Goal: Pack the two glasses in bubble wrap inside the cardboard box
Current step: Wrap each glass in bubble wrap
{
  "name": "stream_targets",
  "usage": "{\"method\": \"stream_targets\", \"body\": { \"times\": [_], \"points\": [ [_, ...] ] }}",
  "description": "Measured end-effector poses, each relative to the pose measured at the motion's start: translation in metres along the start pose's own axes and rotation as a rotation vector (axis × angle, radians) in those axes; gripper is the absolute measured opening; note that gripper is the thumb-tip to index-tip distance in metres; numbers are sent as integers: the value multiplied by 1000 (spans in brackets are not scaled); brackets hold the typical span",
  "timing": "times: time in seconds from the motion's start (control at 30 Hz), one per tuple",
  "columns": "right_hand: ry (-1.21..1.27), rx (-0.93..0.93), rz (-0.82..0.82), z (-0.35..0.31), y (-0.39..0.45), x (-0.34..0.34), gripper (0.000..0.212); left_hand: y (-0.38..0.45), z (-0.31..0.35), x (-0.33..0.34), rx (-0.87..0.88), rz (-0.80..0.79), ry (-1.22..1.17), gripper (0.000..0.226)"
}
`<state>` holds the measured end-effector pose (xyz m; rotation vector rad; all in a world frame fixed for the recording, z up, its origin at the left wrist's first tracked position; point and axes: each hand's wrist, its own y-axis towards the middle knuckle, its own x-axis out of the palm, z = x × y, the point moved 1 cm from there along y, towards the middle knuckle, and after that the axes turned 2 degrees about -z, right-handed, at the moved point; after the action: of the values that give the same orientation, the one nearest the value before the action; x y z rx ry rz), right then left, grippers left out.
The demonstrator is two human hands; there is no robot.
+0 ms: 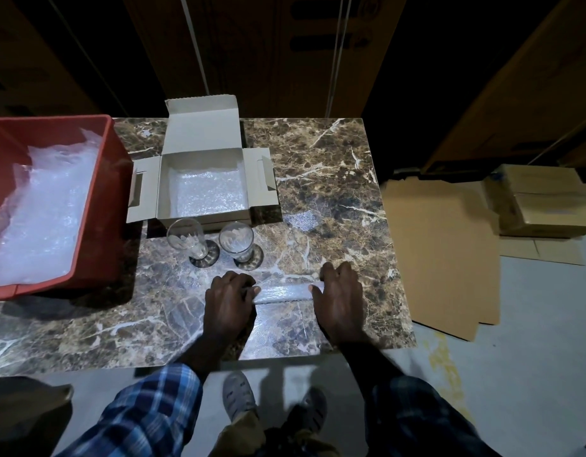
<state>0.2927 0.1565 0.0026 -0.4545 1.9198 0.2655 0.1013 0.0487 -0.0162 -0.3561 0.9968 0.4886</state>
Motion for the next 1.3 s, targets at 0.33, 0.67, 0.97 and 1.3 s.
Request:
{"method": "stream_targets", "body": {
  "times": [0.33, 0.67, 0.97, 1.3],
  "points": [
    [-118, -234, -19, -30, -24, 18, 29, -11, 12, -2, 590, 87, 236, 13],
    [40, 68, -22, -22, -20, 19, 29, -20, 20, 0, 473, 32, 201, 21],
    [132, 74, -83, -6, -14, 2, 24, -16, 24, 5, 374, 21, 214, 9],
    [-17, -2, -212, -13, -4, -14, 23, -52, 30, 21, 489, -18, 374, 45]
  ]
}}
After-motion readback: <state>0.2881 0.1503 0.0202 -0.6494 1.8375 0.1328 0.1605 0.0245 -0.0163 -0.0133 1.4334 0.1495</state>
